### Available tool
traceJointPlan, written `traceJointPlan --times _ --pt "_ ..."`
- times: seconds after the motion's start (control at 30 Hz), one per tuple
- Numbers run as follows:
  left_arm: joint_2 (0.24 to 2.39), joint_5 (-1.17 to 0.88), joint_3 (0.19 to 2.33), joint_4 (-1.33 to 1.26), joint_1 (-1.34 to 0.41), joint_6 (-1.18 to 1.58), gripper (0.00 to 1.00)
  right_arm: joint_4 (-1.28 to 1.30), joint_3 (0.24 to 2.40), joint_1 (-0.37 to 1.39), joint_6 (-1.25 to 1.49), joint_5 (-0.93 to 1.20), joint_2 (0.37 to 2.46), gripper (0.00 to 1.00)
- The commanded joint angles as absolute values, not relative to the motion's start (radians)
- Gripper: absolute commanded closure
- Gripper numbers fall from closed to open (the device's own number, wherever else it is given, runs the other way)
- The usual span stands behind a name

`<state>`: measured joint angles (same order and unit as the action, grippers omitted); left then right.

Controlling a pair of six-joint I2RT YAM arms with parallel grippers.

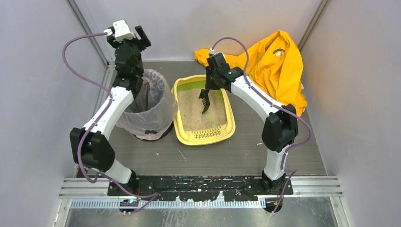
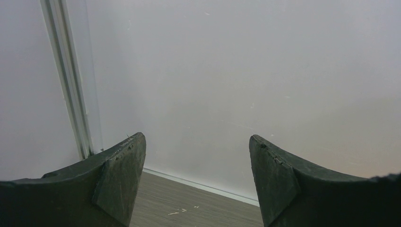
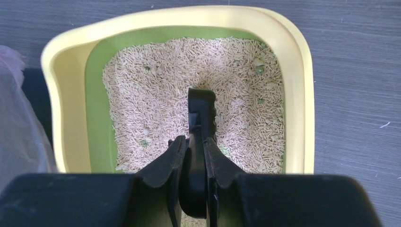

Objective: Clean the litter box

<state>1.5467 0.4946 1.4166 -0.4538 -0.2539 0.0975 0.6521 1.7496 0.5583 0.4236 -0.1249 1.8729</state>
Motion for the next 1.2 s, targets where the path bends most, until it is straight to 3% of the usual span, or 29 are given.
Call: traceJointPlan --times 0.0,0.37,0.8,1.17 --pt "1.497 0.507 1.408 -0.503 -0.25 0.088 0.2 0.577 1.689 0.558 0.465 -0.065 1.815 0.99" --pt "1.451 0.52 1.371 -0.547 -0.247 0.005 0.21 0.5 1.481 0.508 0.502 0.155 1.754 0.99" --pt "1.434 0.517 1.352 -0.556 -0.232 0.011 0.22 0.639 1.411 0.456 0.366 0.077 1.638 0.99" --pt "1.439 0.52 1.367 -0.541 -0.232 0.006 0.22 0.591 1.369 0.451 0.405 0.188 1.653 0.99"
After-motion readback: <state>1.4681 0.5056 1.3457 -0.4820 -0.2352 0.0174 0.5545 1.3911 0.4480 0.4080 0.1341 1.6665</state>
